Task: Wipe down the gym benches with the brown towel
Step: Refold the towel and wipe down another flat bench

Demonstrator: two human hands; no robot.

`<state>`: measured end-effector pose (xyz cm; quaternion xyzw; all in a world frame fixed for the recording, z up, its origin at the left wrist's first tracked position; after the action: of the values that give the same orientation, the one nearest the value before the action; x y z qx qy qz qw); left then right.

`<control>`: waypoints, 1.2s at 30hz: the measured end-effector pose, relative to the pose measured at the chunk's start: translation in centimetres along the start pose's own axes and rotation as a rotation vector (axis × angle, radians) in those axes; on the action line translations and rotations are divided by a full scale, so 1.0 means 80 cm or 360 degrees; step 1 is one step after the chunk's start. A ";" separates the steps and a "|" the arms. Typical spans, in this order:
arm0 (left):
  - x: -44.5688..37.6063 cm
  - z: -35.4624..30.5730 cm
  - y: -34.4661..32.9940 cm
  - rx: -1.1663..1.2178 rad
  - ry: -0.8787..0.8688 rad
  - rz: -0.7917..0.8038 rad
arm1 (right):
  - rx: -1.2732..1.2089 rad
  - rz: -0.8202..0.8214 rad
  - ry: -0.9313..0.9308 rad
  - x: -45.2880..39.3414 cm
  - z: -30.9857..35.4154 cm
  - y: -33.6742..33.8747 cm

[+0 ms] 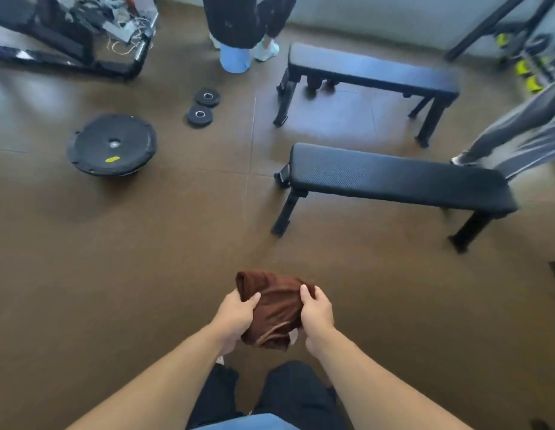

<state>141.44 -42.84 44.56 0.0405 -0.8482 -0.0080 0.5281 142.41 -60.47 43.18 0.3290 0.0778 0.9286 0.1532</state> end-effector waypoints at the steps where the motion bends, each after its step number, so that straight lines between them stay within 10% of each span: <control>1: -0.011 -0.027 -0.007 -0.0043 -0.0024 -0.0018 | -0.0053 -0.0035 -0.0047 -0.021 0.010 0.000; 13: -0.154 -0.262 -0.154 -0.0388 0.0359 0.0245 | 0.0214 0.0105 -0.0022 -0.274 0.161 0.066; 36: -0.497 -0.492 -0.257 -0.0082 -0.0055 0.0028 | 0.0396 0.0018 0.0539 -0.677 0.317 -0.027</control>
<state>195.37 -59.14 25.22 0.0192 -0.8570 -0.0260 0.5144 198.88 -75.49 30.43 0.1850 0.2147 0.9547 0.0910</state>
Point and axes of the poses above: each hand's wrist, its own x-axis away from the middle knuckle, its own y-axis out of the back of the hand, z = x × y, the point moved 3 cm from there along -x, towards the middle knuckle, and after that the axes turned 12 degrees about y, right-handed, at the moved point
